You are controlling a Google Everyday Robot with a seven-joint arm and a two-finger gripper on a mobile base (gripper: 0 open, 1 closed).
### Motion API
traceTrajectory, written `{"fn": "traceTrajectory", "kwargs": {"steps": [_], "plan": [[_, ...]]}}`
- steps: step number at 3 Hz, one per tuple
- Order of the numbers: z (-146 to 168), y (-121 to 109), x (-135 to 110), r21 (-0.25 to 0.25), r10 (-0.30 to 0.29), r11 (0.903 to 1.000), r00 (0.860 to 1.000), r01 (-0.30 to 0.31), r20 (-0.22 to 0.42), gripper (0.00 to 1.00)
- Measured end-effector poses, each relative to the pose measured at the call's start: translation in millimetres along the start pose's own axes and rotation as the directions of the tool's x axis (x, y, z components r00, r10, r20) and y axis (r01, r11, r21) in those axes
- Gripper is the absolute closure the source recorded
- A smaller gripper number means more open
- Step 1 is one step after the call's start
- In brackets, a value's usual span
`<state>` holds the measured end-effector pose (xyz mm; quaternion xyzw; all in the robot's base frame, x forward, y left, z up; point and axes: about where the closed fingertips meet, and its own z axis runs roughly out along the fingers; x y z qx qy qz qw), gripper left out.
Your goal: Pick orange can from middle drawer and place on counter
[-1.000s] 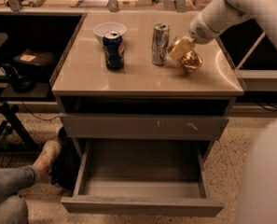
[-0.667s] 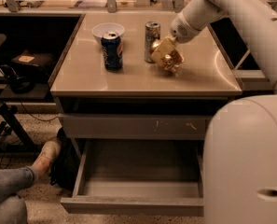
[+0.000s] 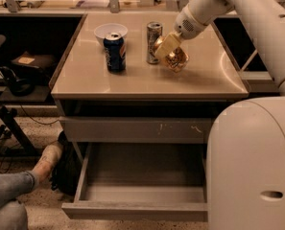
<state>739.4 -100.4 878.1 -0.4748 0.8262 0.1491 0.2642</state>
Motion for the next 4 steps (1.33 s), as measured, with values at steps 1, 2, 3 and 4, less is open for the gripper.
{"fn": "traceTrajectory", "kwargs": {"steps": [1,2,3,4], "plan": [[0.1,0.0,0.0,0.000,0.000,1.0000,1.000,0.000,0.000,0.35],[0.2,0.0,0.0,0.000,0.000,1.0000,1.000,0.000,0.000,0.12],[0.2,0.0,0.0,0.000,0.000,1.0000,1.000,0.000,0.000,0.00],[0.2,0.0,0.0,0.000,0.000,1.0000,1.000,0.000,0.000,0.00]]}}
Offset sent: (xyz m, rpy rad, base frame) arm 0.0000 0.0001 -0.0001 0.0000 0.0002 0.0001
